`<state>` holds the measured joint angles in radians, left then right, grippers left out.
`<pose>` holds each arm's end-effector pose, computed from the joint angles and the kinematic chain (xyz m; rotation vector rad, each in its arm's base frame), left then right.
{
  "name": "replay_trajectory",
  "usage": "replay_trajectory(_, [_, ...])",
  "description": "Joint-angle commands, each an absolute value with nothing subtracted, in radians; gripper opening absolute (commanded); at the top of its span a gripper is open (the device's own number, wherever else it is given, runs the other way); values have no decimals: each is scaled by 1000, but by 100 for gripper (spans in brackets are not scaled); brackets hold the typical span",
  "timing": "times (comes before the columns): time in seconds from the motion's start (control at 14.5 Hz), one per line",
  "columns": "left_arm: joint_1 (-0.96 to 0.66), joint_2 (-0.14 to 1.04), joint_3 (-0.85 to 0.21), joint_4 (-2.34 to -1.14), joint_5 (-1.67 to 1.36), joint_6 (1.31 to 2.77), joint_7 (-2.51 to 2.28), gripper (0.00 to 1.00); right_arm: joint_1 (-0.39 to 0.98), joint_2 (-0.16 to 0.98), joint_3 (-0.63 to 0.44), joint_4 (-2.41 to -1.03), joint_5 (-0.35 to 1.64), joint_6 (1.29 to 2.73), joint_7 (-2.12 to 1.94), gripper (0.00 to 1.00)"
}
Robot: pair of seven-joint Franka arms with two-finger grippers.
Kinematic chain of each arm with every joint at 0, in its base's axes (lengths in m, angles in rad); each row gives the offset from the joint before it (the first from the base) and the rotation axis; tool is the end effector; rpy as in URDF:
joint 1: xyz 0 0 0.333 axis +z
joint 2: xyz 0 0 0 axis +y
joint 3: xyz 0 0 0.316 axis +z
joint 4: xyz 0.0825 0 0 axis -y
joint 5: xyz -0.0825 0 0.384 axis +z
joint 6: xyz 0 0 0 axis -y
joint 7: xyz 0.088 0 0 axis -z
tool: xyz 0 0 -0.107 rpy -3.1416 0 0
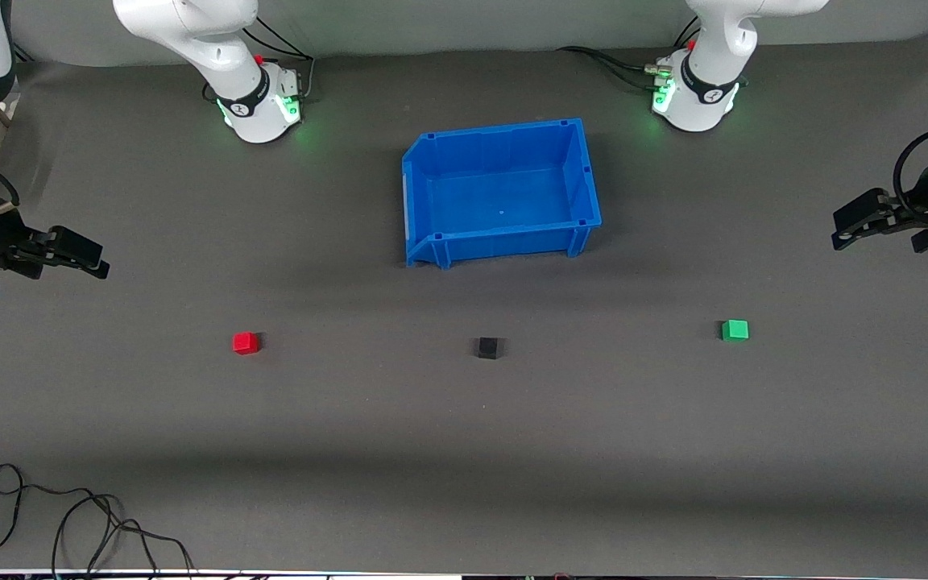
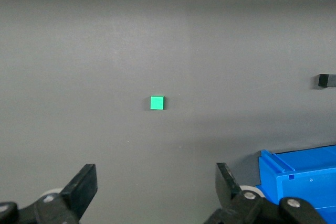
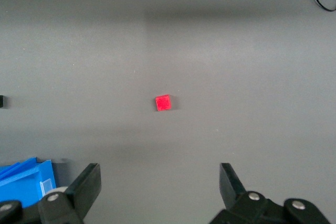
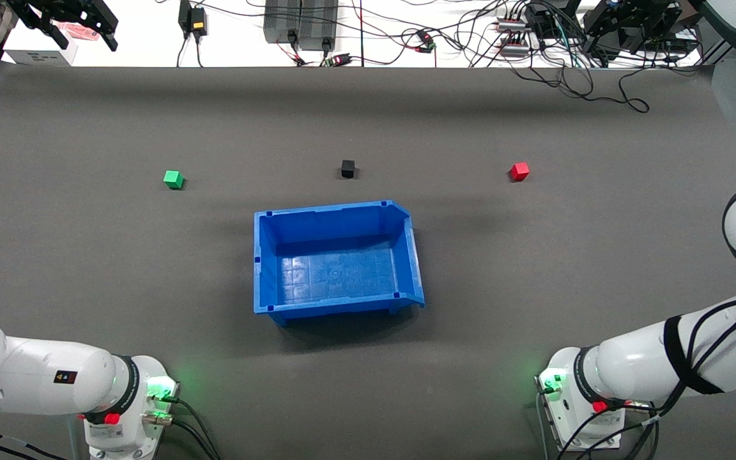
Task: Attach green and red cubes to black cube
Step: 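Move the right gripper toward the red cube while the left gripper approaches the green cube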
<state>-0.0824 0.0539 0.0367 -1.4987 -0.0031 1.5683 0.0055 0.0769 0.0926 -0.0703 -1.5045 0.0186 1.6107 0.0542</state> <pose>0.5709 -0.0271 0.6280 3.1390 -0.0805 0.0247 0.5867 0.0078 0.6067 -3.1281 0.0749 -0.0210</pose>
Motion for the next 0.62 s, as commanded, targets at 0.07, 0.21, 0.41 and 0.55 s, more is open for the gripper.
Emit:
replay_trajectory(0.07, [-95,32,43,-1514,11,1571,5,100,80,92,-67,-1505,3,1624,67,100])
replay_trajectory(0.21, [-97,32,43,-1514,11,1569,5,100,78,92,-67,-1505,3,1624,69,100])
replay_trajectory(0.41, [-89,41,48,-1516,-3,1569,-8,100,78,94,-67,-1506,2,1624,78,100])
replay_trajectory(0.55, [-78,46,49,-1516,-8,1530,-119,100,78,94,-67,-1509,2,1624,159,100])
